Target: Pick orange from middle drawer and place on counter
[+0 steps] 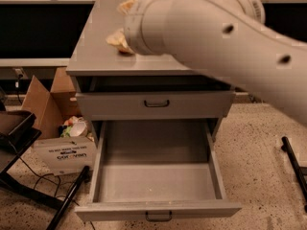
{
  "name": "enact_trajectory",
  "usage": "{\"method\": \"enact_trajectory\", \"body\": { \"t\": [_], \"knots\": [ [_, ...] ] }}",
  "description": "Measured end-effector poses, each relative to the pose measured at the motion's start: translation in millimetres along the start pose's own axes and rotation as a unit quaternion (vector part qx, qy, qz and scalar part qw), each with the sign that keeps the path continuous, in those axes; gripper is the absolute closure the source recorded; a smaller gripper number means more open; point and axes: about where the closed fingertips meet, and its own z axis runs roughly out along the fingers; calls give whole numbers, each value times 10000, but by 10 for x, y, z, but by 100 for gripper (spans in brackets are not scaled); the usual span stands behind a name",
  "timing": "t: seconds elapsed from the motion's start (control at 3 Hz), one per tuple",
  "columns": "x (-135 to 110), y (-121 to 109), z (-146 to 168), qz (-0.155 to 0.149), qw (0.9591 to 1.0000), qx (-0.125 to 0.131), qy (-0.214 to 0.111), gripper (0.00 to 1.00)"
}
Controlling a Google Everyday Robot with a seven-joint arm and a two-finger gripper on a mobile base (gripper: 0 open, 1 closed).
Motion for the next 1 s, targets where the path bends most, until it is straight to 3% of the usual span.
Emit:
{"method": "enact_trajectory", "body": {
  "t": [0.33, 0.67, 1.0],
  "knots": [
    [325, 92, -134, 264, 9994, 166, 122, 12],
    [325, 92, -134, 264, 9994, 166, 122, 0],
    [479, -98, -335, 604, 9964, 554, 208, 0]
  ]
}}
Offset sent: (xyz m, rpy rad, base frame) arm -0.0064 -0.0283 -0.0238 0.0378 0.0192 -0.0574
